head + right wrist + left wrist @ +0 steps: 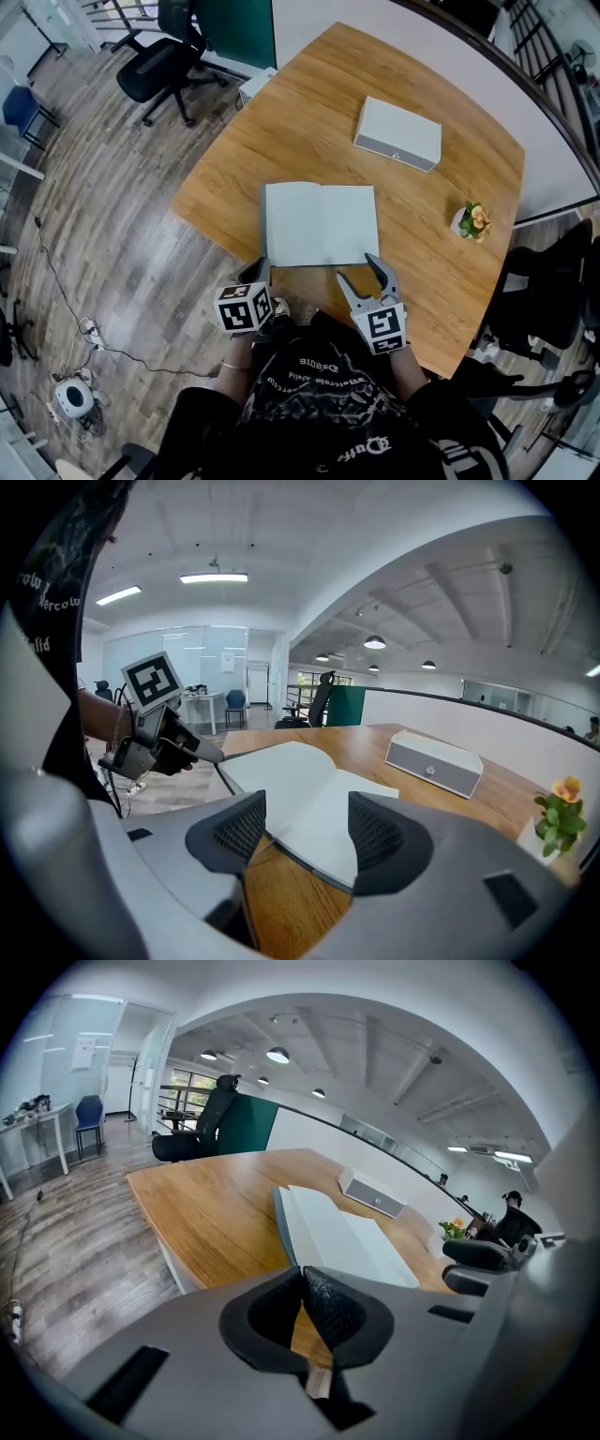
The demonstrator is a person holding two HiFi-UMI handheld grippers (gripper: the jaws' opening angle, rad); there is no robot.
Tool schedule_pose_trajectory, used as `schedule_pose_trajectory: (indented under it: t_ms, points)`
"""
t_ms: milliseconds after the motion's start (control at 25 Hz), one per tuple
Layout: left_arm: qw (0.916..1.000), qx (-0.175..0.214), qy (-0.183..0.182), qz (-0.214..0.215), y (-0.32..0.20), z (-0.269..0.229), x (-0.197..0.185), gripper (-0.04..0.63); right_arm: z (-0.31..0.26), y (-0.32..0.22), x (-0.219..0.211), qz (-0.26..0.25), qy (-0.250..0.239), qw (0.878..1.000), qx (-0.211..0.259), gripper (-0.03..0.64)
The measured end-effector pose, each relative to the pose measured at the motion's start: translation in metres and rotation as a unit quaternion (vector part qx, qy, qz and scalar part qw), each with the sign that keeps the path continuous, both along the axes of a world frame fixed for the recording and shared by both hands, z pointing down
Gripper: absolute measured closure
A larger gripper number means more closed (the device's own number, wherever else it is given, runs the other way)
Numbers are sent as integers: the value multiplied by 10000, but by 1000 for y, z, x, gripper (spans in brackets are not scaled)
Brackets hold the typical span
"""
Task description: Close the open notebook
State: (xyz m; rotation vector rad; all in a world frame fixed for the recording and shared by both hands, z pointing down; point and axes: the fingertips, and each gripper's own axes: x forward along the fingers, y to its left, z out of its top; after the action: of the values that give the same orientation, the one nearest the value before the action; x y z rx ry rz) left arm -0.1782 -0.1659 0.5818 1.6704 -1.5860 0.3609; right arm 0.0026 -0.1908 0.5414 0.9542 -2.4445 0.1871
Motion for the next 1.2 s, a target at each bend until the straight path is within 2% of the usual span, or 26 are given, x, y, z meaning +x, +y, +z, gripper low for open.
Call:
schedule_pose_trajectory:
  t_ms: [200, 440, 680, 960, 1200]
  points:
    - [9996, 244, -98, 47, -7, -19, -2, 568, 4, 5, 5, 55, 32, 10000, -63, 351]
    - [9967, 520, -361, 502, -13, -46, 19, 568, 18, 10, 15, 143, 122, 9996, -204, 351]
    - [9954, 664, -302, 615, -14, -59, 31, 568, 23, 15, 21, 245, 126, 9993, -265, 351]
    - [9896, 997, -150, 1026, -20, -81, 61, 568, 19, 13, 26, 363, 72, 9991, -213, 356]
    - [9849, 1129, -65, 1307, -23, -90, 81, 568, 18, 14, 31, 443, 58, 9988, -198, 357]
